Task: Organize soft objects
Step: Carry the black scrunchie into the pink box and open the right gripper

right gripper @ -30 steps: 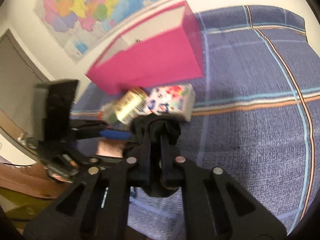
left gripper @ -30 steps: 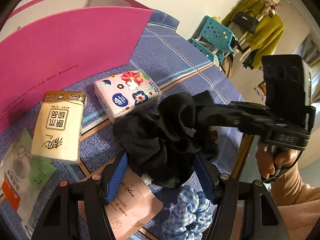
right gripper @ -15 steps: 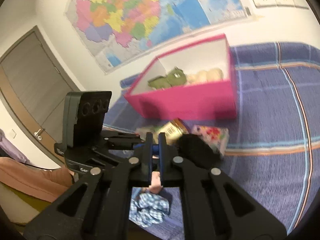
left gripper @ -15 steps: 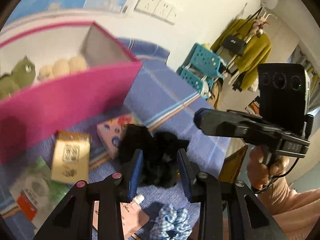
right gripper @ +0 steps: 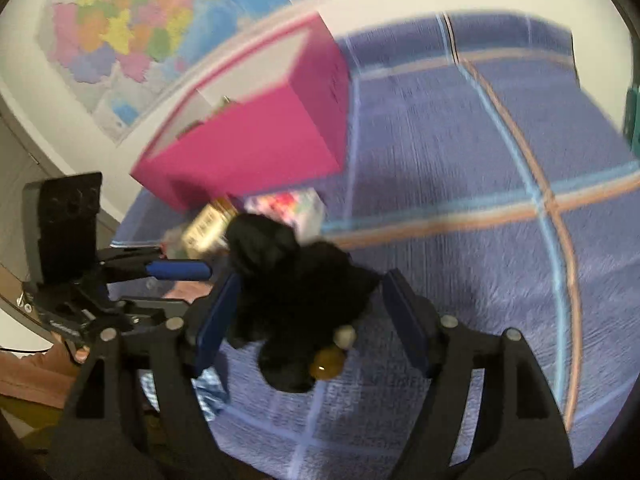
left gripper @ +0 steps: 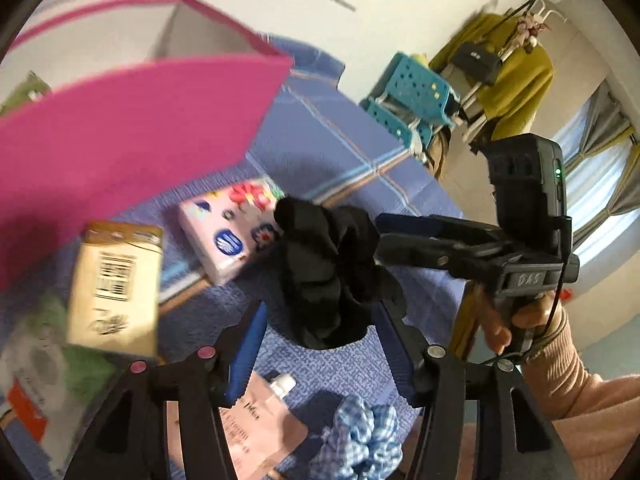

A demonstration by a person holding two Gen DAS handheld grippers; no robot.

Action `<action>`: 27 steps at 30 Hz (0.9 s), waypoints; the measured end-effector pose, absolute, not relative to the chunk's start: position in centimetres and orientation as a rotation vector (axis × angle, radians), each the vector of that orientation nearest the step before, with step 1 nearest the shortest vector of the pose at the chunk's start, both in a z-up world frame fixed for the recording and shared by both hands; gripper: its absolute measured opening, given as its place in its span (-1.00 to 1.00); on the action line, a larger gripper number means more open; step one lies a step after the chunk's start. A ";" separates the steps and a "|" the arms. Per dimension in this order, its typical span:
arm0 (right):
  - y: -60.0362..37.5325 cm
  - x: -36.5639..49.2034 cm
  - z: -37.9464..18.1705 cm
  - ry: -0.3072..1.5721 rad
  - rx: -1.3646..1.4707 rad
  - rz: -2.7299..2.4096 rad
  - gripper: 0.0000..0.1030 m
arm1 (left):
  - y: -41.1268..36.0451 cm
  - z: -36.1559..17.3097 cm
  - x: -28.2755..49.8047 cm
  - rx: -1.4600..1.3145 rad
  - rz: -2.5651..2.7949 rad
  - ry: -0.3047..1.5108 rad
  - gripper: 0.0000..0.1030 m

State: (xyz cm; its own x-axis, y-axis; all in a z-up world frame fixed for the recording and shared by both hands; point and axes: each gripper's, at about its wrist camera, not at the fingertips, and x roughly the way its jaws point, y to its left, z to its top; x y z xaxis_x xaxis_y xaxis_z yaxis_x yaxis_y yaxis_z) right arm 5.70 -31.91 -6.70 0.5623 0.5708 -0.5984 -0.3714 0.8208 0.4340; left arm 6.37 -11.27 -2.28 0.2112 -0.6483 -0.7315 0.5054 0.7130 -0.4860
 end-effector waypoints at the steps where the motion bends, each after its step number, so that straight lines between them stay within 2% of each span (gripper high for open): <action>1: -31.8 6.0 -7.4 0.816 0.278 0.560 0.45 | -11.6 -2.7 6.6 -0.151 -0.805 1.108 0.12; 2: -31.6 6.6 -8.1 0.833 0.291 0.572 0.41 | -11.8 -3.1 6.8 -0.153 -0.808 1.115 0.12; 3: -31.4 6.8 -8.6 0.837 0.297 0.590 0.18 | -12.0 -3.4 7.0 -0.165 -0.810 1.121 0.10; 4: -31.1 6.9 -8.9 0.836 0.297 0.598 -0.06 | -12.0 -3.6 7.2 -0.175 -0.814 1.127 -0.01; 5: -30.9 7.1 -9.2 0.833 0.295 0.608 -0.54 | -12.1 -3.6 7.2 -0.185 -0.822 1.129 -0.15; 6: -30.6 7.2 -9.5 0.836 0.301 0.630 -0.66 | -12.1 -3.6 7.2 -0.194 -0.831 1.132 -0.39; 9: -30.5 7.1 -9.2 0.828 0.312 0.656 -0.71 | -12.1 -2.5 6.8 -0.183 -0.831 1.094 -0.50; 17: -29.5 4.8 -2.2 0.683 0.199 0.719 -0.72 | -10.7 4.6 6.1 -0.166 -0.824 0.917 -0.51; 27: -26.4 8.7 6.3 0.529 0.137 0.800 -0.72 | -8.2 9.8 12.6 -0.187 -0.681 0.810 -0.50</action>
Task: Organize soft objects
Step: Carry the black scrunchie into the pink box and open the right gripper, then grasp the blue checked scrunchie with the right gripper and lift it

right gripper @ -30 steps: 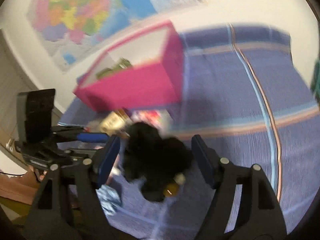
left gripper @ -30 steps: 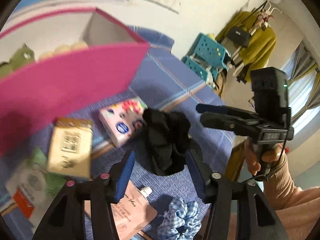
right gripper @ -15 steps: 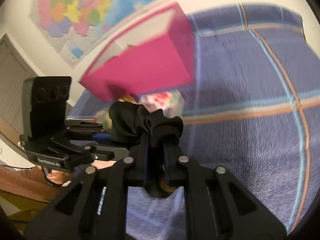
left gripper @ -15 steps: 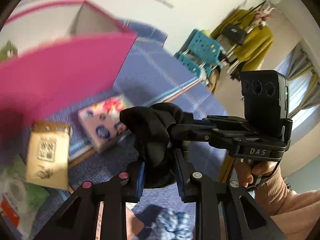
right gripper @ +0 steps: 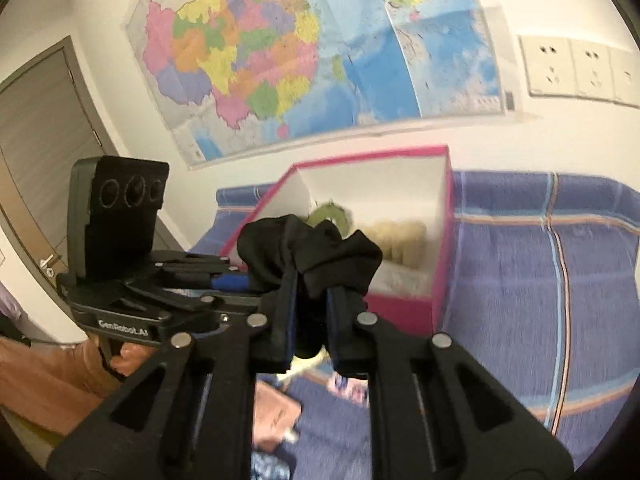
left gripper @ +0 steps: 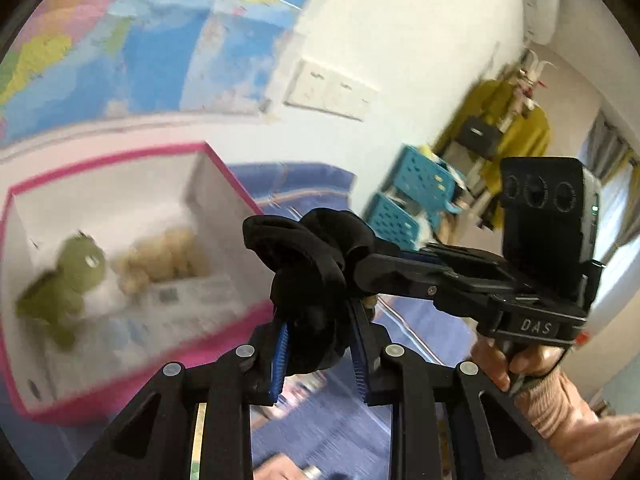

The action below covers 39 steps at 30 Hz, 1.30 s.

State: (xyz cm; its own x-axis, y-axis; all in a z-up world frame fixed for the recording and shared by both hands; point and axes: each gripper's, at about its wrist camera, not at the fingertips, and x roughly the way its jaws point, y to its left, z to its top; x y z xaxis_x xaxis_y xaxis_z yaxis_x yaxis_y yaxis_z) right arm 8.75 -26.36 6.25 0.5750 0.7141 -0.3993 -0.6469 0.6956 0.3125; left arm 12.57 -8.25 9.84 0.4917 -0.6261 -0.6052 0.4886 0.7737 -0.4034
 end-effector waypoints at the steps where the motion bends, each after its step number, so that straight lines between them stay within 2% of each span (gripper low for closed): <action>1: -25.9 9.5 6.6 0.527 0.138 0.797 -0.72 | -8.4 9.9 13.3 -0.185 -0.666 0.810 -0.50; 8: -24.4 16.1 7.3 0.561 0.174 0.762 -0.72 | -6.8 8.0 18.9 -0.217 -0.543 0.874 -0.50; 11: -23.6 18.4 6.6 0.597 0.172 0.735 -0.71 | -6.4 6.4 20.8 -0.217 -0.498 0.918 -0.43; 13: -23.4 19.7 6.0 0.625 0.178 0.706 -0.71 | -6.5 5.0 22.0 -0.214 -0.463 0.959 -0.31; 17: -23.3 21.9 4.1 0.701 0.164 0.587 -0.65 | -6.2 2.7 23.0 -0.200 -0.402 1.008 -0.30; 18: -23.3 21.8 3.9 0.703 0.154 0.582 -0.62 | -6.1 2.5 22.9 -0.196 -0.396 1.009 -0.29; 22: -24.4 20.5 4.1 0.672 0.162 0.592 -0.11 | -5.8 2.5 22.3 -0.173 -0.378 0.993 -0.20; 32: -26.6 15.8 6.3 0.595 0.180 0.640 -0.09 | -5.3 5.4 17.3 -0.138 -0.403 0.899 -0.12; 35: -27.6 13.1 7.0 0.568 0.193 0.683 0.01 | -5.2 6.5 14.8 -0.131 -0.435 0.860 -0.04; 39: -29.1 9.5 7.2 0.539 0.209 0.731 0.03 | -5.2 7.3 11.4 -0.115 -0.486 0.824 0.00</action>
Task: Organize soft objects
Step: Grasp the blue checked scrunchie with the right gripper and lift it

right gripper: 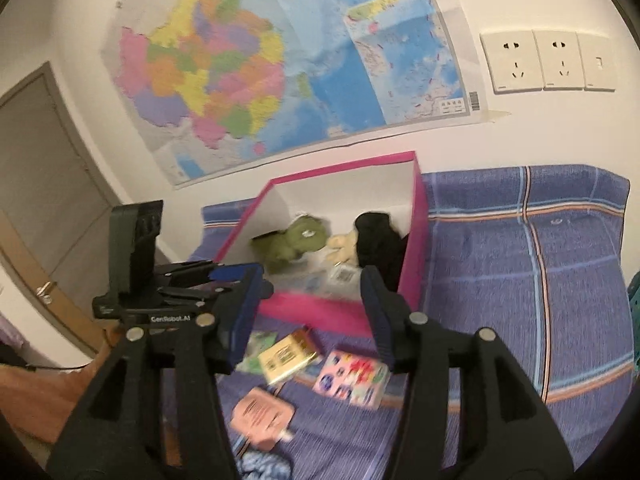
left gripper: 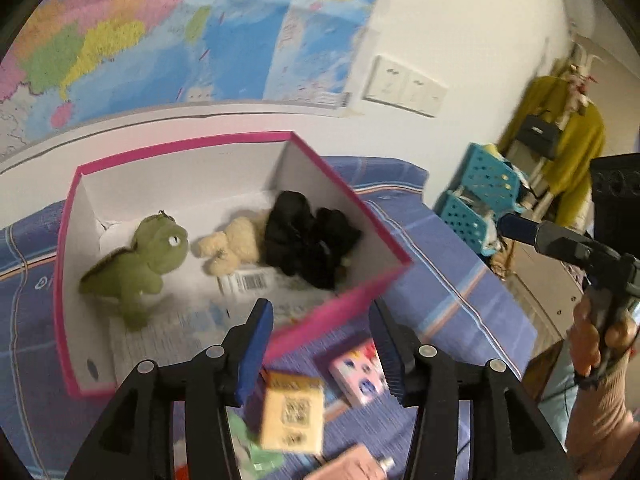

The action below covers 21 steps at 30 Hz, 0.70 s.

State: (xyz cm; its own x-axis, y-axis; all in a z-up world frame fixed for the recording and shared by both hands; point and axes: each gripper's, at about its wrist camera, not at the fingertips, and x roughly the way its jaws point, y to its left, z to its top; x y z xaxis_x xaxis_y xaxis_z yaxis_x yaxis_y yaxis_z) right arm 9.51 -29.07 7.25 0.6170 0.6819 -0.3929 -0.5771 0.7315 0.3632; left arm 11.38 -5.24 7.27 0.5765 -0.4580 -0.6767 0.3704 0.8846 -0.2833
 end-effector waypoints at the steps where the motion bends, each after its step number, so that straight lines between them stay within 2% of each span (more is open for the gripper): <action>1: -29.3 8.8 7.2 0.537 0.212 0.742 0.03 | -5.3 7.3 10.6 -0.110 -0.501 0.822 0.02; 9: -30.3 3.8 4.2 0.581 0.177 0.743 0.03 | -7.3 4.2 4.4 -0.066 -0.620 0.903 0.06; 21: -26.3 0.3 -3.9 0.809 0.057 0.843 0.03 | -9.2 -2.5 -1.3 0.001 -0.744 1.115 0.06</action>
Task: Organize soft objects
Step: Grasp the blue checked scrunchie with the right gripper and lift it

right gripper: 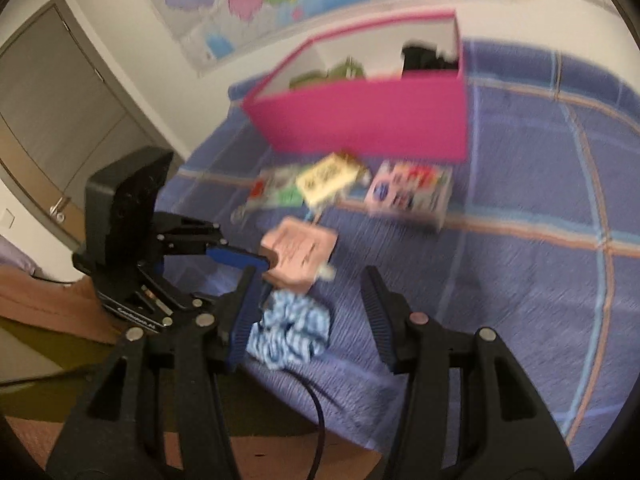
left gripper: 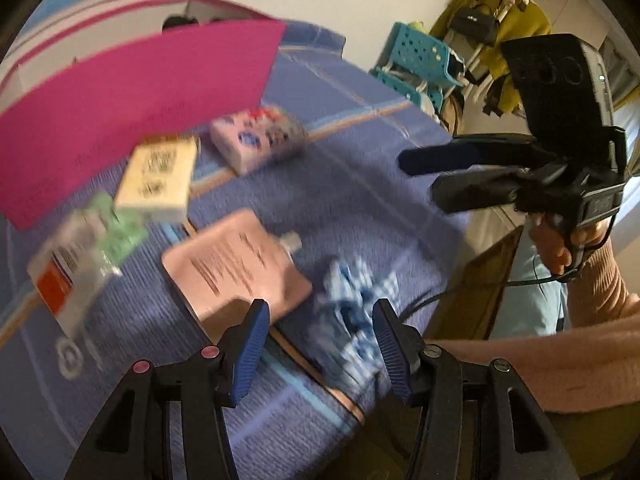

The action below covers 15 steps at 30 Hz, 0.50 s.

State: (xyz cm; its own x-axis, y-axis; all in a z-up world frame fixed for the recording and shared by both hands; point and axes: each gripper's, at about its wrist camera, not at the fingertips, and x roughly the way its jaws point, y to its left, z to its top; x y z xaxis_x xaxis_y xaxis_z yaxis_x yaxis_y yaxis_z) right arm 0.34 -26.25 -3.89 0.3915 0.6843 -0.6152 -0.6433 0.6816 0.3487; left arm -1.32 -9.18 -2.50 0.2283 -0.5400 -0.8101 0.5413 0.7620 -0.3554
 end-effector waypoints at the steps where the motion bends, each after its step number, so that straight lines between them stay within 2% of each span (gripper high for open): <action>1: -25.9 0.4 -4.5 0.828 0.057 0.849 0.03 | -9.2 -2.8 -1.5 0.001 -0.745 1.124 0.05; 5: -24.1 0.8 -7.9 0.924 0.038 0.849 0.03 | -8.9 -3.7 -2.0 -0.001 -0.734 1.151 -0.05; 13: -22.1 1.8 -10.6 0.964 0.035 0.883 0.03 | -7.8 -3.8 -1.4 -0.059 -0.735 1.152 -0.45; 15: -22.3 1.8 -10.6 0.962 0.045 0.882 -0.23 | -7.3 -3.8 -1.2 -0.078 -0.725 1.152 -0.58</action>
